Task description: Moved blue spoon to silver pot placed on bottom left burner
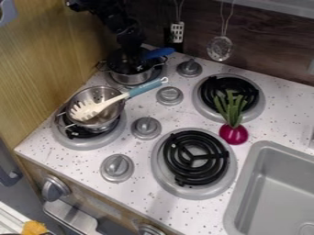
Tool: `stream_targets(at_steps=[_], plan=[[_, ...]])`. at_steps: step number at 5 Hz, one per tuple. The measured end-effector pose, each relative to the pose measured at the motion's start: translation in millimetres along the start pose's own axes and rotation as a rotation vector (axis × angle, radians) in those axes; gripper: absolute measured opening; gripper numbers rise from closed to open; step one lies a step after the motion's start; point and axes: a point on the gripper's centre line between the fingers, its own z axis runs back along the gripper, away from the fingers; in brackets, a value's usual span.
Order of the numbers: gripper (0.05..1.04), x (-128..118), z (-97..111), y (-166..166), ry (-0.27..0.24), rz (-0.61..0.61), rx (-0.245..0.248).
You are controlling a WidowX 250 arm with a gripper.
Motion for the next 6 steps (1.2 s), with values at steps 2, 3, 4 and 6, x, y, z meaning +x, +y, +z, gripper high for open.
stream_targets(at_steps=[2, 3, 4, 6], plan=[[0.272, -5, -2, 2, -0.034, -0.012, 0.023], [0.255, -10, -1, 1, -0.012, -0.026, 0.022], [0.255, -13, 6, -1, 0.001, -0.034, 0.039], [0.240, -11, 25, 0, 0.025, -0.054, 0.108]])
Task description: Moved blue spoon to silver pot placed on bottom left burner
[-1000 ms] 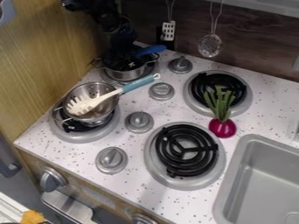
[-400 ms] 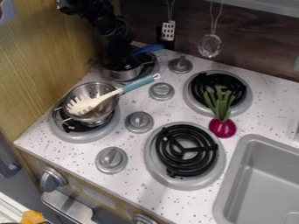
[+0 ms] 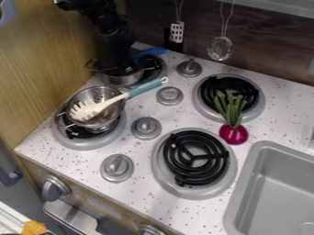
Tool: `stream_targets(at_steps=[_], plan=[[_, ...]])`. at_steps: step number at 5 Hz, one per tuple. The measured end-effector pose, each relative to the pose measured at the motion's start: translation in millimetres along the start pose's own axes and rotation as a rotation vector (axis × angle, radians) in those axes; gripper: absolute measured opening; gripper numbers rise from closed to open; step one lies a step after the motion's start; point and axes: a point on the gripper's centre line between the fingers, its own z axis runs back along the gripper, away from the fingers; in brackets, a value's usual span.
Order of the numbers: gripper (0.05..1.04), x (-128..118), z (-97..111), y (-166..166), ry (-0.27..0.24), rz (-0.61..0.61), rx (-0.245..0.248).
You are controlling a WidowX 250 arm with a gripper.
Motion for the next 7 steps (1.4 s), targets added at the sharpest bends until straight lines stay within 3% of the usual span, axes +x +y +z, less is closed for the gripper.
stream_targets(at_steps=[1, 2, 5, 7], plan=[[0.171, 9, 9, -1, -0.007, -0.020, 0.051], [0.090, 12, 9, -3, 0.004, -0.018, 0.069], [0.086, 18, 69, -28, 0.077, 0.082, 0.167], [0.086, 7, 88, -50, 0.110, 0.170, 0.199]])
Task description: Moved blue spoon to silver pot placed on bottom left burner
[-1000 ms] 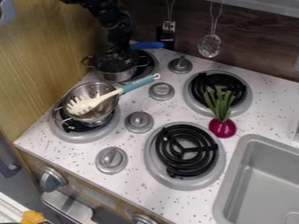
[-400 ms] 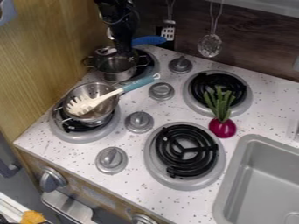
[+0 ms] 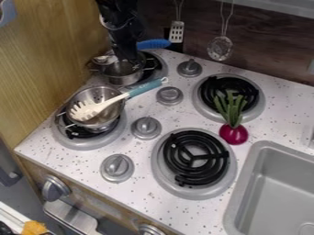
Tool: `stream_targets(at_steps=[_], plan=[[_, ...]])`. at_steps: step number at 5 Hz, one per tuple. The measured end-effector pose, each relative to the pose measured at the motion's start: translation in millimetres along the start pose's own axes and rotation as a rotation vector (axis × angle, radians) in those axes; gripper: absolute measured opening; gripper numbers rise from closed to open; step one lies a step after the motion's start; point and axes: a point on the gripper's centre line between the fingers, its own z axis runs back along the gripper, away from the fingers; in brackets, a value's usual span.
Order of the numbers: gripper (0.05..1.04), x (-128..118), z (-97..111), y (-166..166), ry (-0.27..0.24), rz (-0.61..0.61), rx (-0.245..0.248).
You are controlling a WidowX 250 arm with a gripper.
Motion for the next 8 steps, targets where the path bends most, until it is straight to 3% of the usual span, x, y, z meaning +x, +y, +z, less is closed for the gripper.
stream_targets(at_steps=[3, 8], plan=[[0.086, -41, 14, -27, 0.090, 0.210, -0.201], [0.086, -57, 9, -33, 0.057, 0.283, -0.253]])
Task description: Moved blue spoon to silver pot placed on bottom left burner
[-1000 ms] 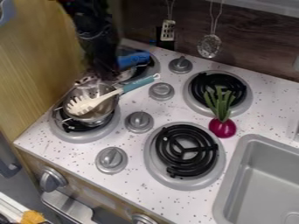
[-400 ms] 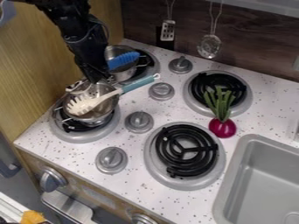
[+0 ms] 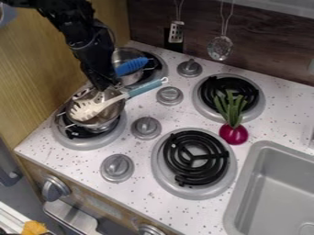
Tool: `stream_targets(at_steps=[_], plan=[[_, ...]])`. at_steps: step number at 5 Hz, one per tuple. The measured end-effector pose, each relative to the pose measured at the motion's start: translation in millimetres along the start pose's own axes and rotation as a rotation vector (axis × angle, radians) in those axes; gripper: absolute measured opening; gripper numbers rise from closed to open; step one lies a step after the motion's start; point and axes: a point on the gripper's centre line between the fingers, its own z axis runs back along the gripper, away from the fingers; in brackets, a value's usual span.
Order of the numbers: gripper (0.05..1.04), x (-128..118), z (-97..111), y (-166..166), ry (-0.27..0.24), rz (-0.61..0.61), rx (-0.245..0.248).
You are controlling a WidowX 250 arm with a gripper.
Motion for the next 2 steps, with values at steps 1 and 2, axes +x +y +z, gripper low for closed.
stream_targets(at_steps=[1, 2], plan=[[0.086, -3.2, -2.1, -3.7, 0.019, 0.024, -0.024], [0.086, -6.8, -5.9, -5.1, 0.012, 0.031, -0.034]])
